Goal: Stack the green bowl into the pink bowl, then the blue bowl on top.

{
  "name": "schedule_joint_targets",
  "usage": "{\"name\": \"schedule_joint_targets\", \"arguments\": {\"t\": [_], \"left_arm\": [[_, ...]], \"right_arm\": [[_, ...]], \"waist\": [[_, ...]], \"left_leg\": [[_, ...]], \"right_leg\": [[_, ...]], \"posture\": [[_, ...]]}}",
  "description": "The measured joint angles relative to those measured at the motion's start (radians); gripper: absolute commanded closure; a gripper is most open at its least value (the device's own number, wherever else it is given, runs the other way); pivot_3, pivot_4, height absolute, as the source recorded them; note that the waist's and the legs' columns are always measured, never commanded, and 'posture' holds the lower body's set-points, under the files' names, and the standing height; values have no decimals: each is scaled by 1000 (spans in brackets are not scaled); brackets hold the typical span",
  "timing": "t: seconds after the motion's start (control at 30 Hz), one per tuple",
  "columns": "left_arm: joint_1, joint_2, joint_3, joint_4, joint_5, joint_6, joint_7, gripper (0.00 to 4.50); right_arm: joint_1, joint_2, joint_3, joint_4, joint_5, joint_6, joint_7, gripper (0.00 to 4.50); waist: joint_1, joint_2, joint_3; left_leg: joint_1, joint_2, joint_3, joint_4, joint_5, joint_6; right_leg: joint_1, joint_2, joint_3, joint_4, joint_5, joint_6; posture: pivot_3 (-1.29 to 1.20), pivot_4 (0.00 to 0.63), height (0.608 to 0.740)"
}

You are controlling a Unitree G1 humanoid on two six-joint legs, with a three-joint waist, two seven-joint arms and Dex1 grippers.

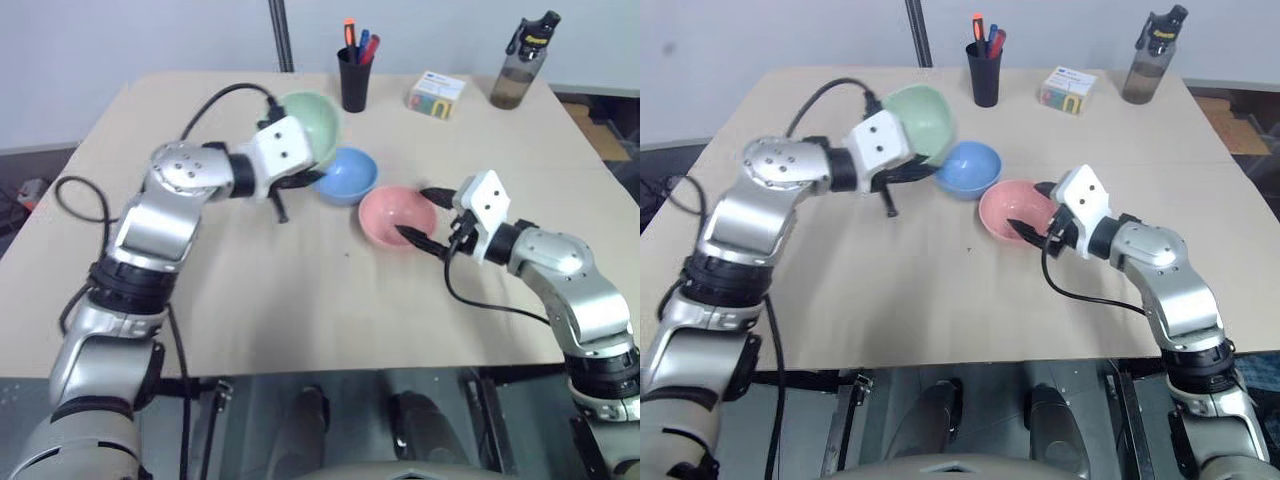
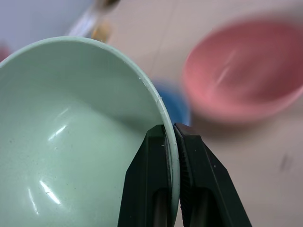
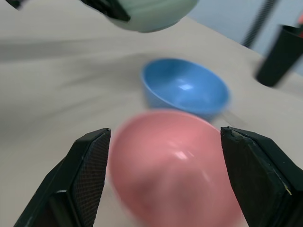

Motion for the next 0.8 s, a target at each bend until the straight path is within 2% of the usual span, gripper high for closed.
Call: {"name": "schedule_joint_targets", "arguments": {"t": [0.23, 0.47, 0.5, 0.6, 0.63, 0.73, 0.8], "left_arm": [[-81, -174, -102, 259, 23, -204, -106, 4253], [-101, -206, -111, 312, 0, -314, -275, 4253], [-101, -206, -111, 315, 0, -317, -288, 3817], [-102, -209, -111, 320, -3, -334, -341, 3217], [-103, -208, -111, 323, -2, -334, -347, 2545], [-104, -213, -110, 323, 1, -335, -344, 1927], [-107, -214, -103, 325, 3, -335, -319, 1927]], "right_arm": [[102, -16, -68, -121, 8, 71, -86, 647], [214, -43, -172, -239, 60, 126, -120, 647], [220, -45, -183, -246, 68, 128, -119, 647], [274, -59, -235, -274, 109, 128, -105, 647], [287, -65, -245, -278, 119, 127, -96, 647], [327, -88, -289, -285, 162, 125, -62, 647], [363, -111, -331, -291, 205, 125, -27, 647]], "waist": [[-14, 0, 0], [-15, 0, 0], [-15, 0, 0], [-14, 0, 0], [-13, 0, 0], [-13, 0, 0], [-11, 0, 0]], "left_leg": [[-1, 0, 0, 1, 0, 0], [0, 0, 0, 1, 0, 0], [0, 0, 0, 1, 0, 0], [0, 0, -1, 1, 0, 0], [0, 0, -1, 1, 0, 0], [-1, 0, -1, 2, 0, 0], [0, 0, -1, 2, 0, 0]], "right_leg": [[0, 0, 0, 0, -1, 2], [1, 0, 0, 0, -1, 2], [1, 0, 0, 0, -2, 2], [1, 0, 0, 0, -2, 2], [1, 0, 0, 0, -2, 3], [2, 0, 0, 0, -2, 3], [2, 0, 0, 0, -2, 3]], "posture": [[0, 150, 740], [0, 150, 740], [0, 150, 740], [0, 150, 740], [0, 150, 740], [0, 150, 740], [0, 150, 740]]}}
